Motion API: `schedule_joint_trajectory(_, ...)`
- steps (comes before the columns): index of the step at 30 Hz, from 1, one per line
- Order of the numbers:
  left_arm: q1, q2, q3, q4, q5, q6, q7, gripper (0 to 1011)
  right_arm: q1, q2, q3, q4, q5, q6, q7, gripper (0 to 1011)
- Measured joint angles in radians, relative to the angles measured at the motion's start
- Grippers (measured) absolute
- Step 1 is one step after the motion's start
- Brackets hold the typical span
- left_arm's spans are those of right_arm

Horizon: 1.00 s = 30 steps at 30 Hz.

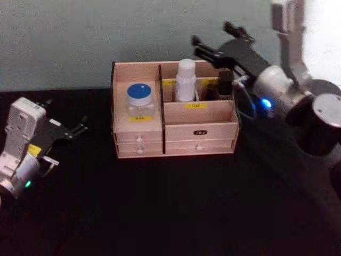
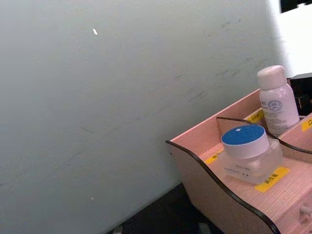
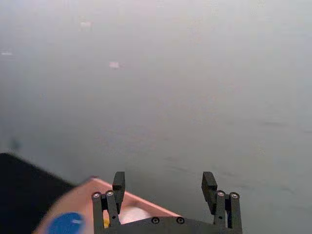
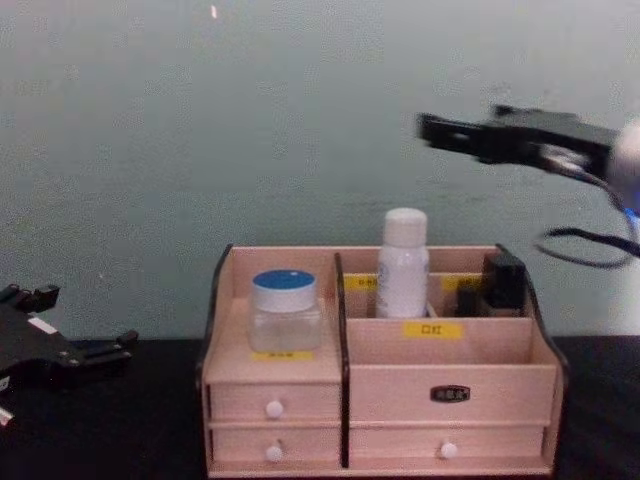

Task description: Pick up the facial cleanser and watermelon frost from the table and place them into the tiered storage box.

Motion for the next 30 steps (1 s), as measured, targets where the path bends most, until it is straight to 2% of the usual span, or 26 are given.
schedule_joint_trajectory(8,0.0,0.0,0.0,0.0,0.0,0.0,0.0,1001,-0.135,0.015,0.101,-0.03,-0.05,-0.086,-0.135,1003)
schedule_joint_trajectory(12,0.0,0.0,0.0,0.0,0.0,0.0,0.0,1001,-0.178,0.012,0.127,-0.025,-0.069,-0.109,-0.168,1002)
schedule_joint_trajectory(20,0.0,0.0,0.0,0.0,0.0,0.0,0.0,1001,-0.227,-0.005,0.147,0.016,-0.092,-0.109,-0.181,1003)
schedule_joint_trajectory(30,0.0,0.0,0.0,0.0,0.0,0.0,0.0,1001,-0.234,-0.028,0.158,0.069,-0.11,-0.084,-0.17,1003)
